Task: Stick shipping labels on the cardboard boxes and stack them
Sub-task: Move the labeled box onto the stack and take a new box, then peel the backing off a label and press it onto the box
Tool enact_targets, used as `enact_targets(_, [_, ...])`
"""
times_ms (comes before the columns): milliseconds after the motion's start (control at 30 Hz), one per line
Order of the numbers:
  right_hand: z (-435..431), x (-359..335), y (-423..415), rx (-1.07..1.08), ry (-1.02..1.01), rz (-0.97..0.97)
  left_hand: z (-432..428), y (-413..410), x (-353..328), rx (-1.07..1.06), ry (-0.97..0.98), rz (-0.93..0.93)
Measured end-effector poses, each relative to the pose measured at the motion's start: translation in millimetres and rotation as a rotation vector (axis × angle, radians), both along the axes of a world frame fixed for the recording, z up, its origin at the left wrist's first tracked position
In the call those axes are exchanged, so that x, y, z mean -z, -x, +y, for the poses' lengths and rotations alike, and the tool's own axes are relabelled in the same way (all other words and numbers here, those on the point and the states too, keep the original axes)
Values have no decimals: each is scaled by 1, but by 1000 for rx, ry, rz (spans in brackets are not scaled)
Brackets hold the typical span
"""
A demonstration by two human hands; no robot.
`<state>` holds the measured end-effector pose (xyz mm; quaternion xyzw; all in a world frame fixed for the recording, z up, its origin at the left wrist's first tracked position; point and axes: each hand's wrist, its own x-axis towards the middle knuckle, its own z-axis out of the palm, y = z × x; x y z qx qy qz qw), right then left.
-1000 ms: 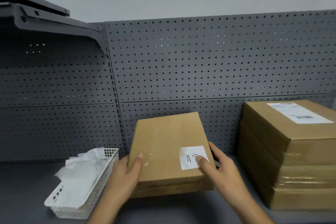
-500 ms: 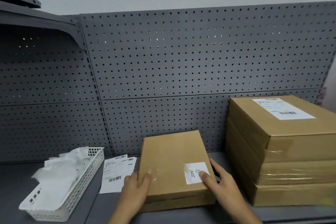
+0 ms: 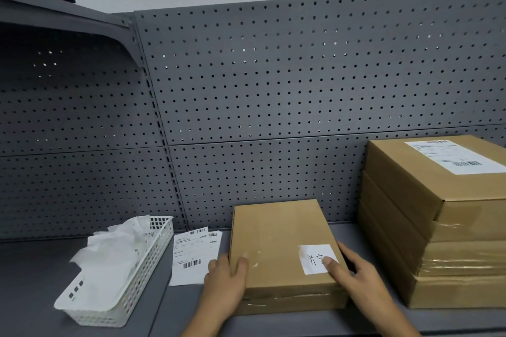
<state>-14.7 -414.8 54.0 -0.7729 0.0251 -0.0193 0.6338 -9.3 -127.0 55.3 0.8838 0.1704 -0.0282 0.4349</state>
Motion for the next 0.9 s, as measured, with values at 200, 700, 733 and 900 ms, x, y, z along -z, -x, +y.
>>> enact_targets(200, [-1,-11,2,-3,265,-27,18,3,-8,90,159,-26])
enact_targets(700, [110,-40,-16,-226,883,-360,119,-11,33,283,-461,-158])
enact_targets(733, [113,-37,-17,-225,895,-365,122,-11,36,289,-465,-166])
enact_targets(900, [113,-18,-18,-180,880,-419,131,-9,47,309,-601,-234])
